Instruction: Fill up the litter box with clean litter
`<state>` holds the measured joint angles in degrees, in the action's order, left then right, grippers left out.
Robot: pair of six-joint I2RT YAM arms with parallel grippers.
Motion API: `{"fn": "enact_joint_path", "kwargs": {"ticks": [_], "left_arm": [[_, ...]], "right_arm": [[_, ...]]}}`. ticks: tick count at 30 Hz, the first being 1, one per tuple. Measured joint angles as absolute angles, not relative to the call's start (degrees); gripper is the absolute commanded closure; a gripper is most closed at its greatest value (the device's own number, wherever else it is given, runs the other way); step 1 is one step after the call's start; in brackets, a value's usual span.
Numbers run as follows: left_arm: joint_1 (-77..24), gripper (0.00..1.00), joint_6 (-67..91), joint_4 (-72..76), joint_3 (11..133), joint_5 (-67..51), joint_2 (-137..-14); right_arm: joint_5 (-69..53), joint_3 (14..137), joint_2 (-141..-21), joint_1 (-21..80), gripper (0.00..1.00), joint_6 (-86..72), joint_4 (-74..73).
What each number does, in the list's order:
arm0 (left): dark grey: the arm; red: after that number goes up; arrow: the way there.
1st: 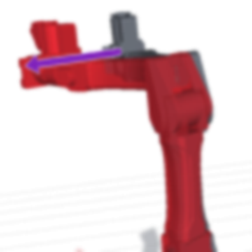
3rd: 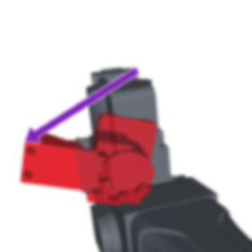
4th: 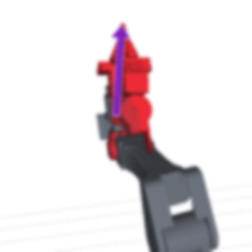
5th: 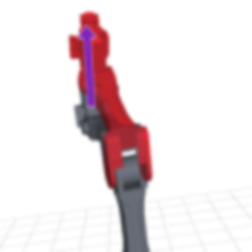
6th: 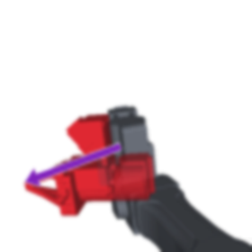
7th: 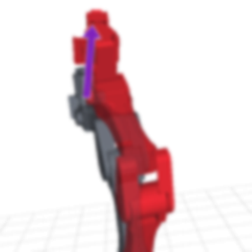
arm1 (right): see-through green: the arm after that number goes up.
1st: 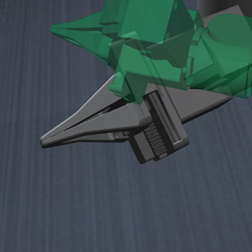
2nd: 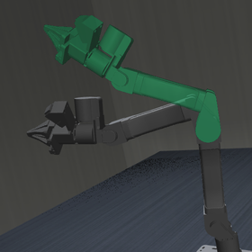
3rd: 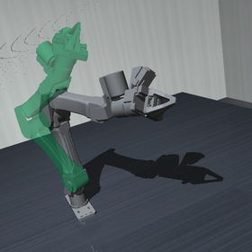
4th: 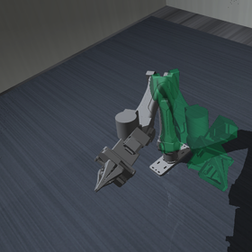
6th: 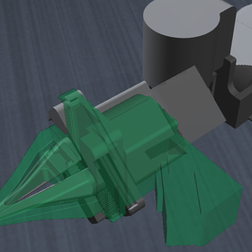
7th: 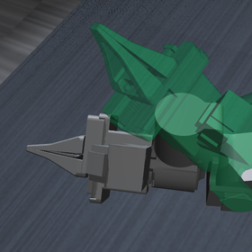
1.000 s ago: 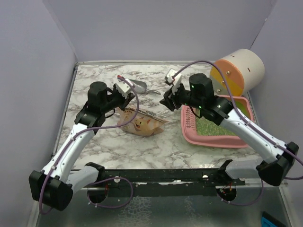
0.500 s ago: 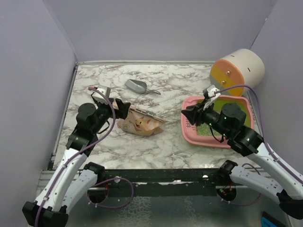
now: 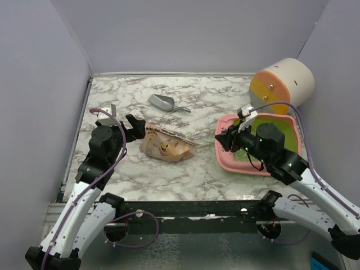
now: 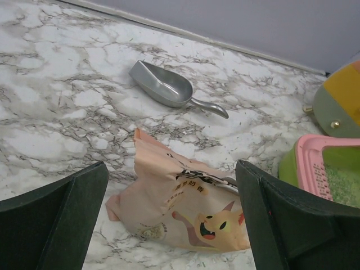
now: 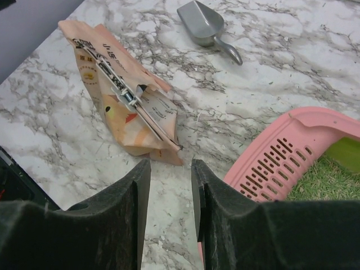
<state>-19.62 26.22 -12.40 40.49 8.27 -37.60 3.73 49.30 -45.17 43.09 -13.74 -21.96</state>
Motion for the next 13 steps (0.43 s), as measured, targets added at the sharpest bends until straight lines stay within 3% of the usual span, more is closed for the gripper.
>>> {"fn": "enact_joint_path", "kwargs": {"ticks": [9,13], "left_arm": [[-19.6,0.05,31.2,-13.7,41.2,9.9,-34.4],[-19.6,0.01,30.8,-14.5,42.8,11.4,-36.1]], "right_arm": [[3.4,48.0,-42.9,43.1,0.65,-13.7,-22.7],[3.4,47.9,-42.9,43.1,0.64,-13.6,-23.0]]}}
